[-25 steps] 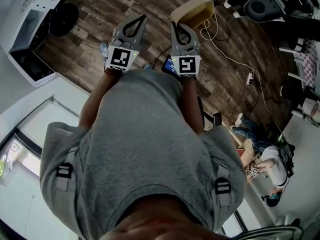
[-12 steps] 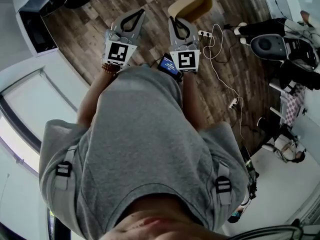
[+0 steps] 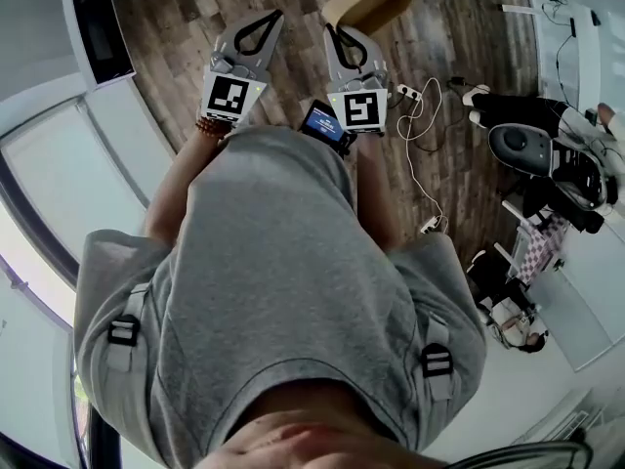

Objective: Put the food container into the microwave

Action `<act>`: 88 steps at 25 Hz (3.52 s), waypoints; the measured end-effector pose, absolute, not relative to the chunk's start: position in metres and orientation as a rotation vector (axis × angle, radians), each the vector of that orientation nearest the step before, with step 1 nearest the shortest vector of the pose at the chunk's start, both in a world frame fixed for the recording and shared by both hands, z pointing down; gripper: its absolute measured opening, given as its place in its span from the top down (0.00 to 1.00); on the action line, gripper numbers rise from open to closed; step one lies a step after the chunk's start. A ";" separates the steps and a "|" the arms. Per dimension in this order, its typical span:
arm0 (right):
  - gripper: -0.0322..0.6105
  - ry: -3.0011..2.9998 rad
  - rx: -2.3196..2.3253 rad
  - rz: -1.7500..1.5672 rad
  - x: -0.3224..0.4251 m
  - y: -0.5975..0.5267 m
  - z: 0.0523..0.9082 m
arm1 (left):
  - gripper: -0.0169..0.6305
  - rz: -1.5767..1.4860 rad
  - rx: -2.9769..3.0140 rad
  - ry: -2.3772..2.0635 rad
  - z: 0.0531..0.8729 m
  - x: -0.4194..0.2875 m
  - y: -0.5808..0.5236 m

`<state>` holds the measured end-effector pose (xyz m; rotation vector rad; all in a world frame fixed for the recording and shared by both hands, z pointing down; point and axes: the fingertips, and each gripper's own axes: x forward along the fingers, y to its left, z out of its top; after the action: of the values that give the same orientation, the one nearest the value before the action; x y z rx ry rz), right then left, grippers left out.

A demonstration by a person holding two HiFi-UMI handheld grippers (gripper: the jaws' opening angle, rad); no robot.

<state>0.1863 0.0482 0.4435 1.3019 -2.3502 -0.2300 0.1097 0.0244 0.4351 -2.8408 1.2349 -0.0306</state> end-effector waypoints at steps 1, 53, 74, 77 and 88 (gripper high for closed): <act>0.91 -2.355 1.280 -0.220 0.176 0.037 0.443 | 0.97 -0.037 -2.832 1.248 0.435 0.100 0.014; 0.91 -2.754 0.133 -0.353 -0.083 -0.149 0.467 | 0.97 -0.191 -2.297 2.204 0.436 -0.153 -0.117; 0.91 -2.652 -0.118 -0.421 -0.093 -0.151 0.515 | 0.97 -0.143 -2.140 2.421 0.465 -0.165 -0.113; 0.91 -2.634 -0.167 -0.425 -0.101 -0.144 0.522 | 0.97 -0.141 -2.128 2.435 0.468 -0.167 -0.107; 0.91 -2.539 -0.333 -0.446 -0.128 -0.121 0.555 | 0.97 -0.195 -2.126 2.442 0.475 -0.168 -0.100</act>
<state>-0.1277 -0.1209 0.5552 -0.3332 -2.5386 -0.4456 -0.1681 -0.0998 0.4749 -2.1259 2.4415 -0.1948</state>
